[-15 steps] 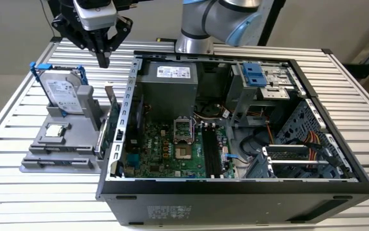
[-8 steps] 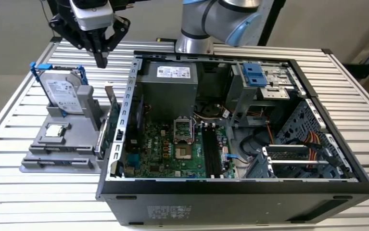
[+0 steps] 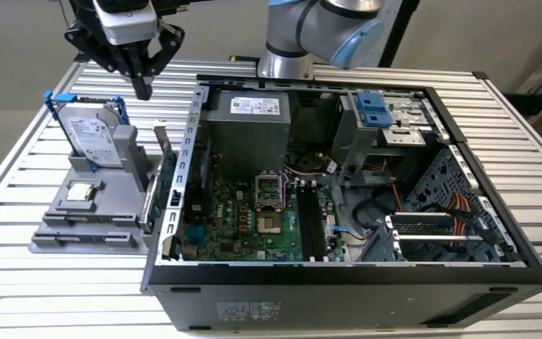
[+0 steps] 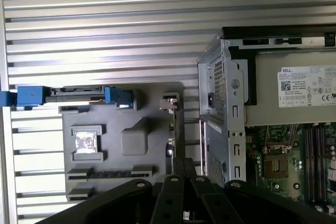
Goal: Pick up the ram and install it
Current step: 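Reach for the ram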
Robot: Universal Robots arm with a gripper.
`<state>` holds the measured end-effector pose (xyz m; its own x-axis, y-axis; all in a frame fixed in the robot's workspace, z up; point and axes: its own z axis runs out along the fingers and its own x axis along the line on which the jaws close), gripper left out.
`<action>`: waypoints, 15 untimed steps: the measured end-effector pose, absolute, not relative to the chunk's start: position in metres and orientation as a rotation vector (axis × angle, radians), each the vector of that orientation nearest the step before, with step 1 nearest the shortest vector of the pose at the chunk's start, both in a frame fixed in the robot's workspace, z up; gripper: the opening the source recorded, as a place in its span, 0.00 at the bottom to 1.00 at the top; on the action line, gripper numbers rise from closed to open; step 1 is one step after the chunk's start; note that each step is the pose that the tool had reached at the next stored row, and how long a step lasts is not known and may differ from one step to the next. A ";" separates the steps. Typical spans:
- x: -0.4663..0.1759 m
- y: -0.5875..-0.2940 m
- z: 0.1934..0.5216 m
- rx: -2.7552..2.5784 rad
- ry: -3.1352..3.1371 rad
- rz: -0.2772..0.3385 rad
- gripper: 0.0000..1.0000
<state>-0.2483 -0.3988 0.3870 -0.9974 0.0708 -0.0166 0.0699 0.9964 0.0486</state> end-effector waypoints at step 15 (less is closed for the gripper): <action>-0.264 -0.399 0.387 0.110 3.121 0.075 0.00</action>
